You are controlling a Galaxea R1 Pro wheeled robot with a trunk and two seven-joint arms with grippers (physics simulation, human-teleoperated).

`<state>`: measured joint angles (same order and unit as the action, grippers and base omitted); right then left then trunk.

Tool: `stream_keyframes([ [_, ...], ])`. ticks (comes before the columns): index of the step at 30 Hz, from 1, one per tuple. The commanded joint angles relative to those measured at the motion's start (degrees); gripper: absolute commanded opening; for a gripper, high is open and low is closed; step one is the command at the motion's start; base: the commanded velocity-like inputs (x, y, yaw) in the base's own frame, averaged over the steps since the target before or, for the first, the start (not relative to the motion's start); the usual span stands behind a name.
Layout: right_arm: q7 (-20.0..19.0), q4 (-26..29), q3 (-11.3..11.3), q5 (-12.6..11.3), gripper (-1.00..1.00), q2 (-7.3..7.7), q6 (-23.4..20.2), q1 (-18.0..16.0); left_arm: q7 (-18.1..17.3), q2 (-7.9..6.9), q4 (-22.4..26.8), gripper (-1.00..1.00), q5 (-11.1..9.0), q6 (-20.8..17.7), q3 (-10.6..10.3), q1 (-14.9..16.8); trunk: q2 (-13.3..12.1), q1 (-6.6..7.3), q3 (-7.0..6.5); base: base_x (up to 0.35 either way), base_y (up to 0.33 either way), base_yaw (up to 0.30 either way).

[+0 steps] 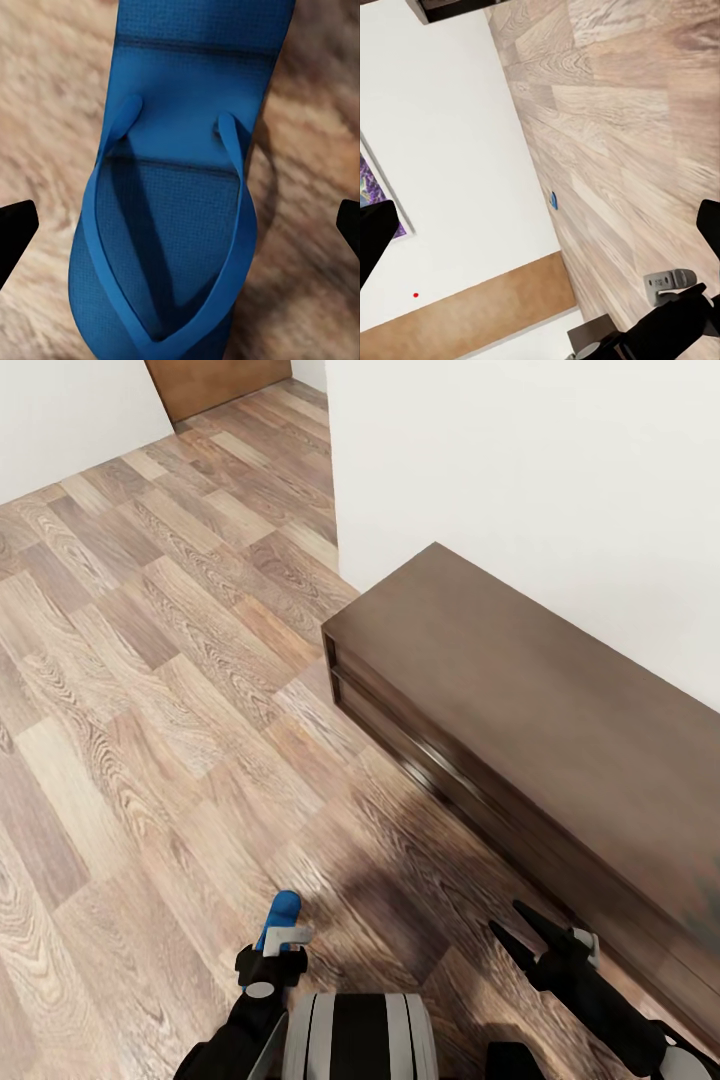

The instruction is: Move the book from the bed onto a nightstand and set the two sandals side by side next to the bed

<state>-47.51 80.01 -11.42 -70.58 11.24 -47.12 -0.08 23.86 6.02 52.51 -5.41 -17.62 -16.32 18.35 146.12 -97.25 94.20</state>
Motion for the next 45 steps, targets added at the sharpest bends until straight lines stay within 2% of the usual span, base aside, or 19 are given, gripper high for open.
stream_keyframes([
  [1, 0.00, 0.00, -0.03, -0.16, 1.00, 0.01, -0.27, -0.01, 0.49, -0.04, 0.07, 1.00, -0.57, -0.17, -0.21, 0.02, 0.01, 0.01, 0.03, 0.000, 0.000, 0.000],
  [6, 0.00, 0.01, -0.03, -0.17, 1.00, 0.01, -0.27, -0.01, 0.49, -0.04, 0.08, 1.00, -0.57, -0.16, -0.21, 0.02, 0.01, 0.01, 0.03, 0.000, 0.000, 0.000],
  [11, -0.03, 0.02, -0.04, -0.13, 1.00, 0.01, -0.28, -0.01, 0.49, -0.04, 0.09, 1.00, -0.57, -0.15, -0.21, 0.02, 0.08, -0.12, 1.14, 0.000, 0.000, 0.000],
  [27, -0.03, -0.02, -0.08, -0.17, 1.00, 0.01, -0.28, -0.01, 0.34, -0.10, 0.12, 1.00, -0.61, -0.25, -0.21, 0.02, 0.08, -0.12, 1.14, 0.000, 0.000, 0.000],
  [29, -0.03, -0.03, -0.04, -0.15, 1.00, 0.01, -0.30, -0.01, -0.81, -0.15, 0.13, 1.00, -0.64, -0.28, -0.18, 0.02, 0.08, -0.12, 1.14, 0.000, 0.000, 0.000],
  [34, -0.01, 0.01, -0.06, -0.15, 1.00, 0.01, -0.27, -0.01, -6.20, -0.21, 0.14, 1.00, -0.50, -0.31, -0.04, 0.02, 0.08, -0.12, 1.14, 0.000, 0.000, 0.000],
  [45, -0.04, -0.02, -0.07, -0.17, 1.00, 0.01, -0.30, -0.01, -7.13, -0.22, 0.14, 1.00, -0.48, -0.28, -0.03, 0.02, 0.08, -0.12, 1.14, 0.000, 0.000, 0.000],
])
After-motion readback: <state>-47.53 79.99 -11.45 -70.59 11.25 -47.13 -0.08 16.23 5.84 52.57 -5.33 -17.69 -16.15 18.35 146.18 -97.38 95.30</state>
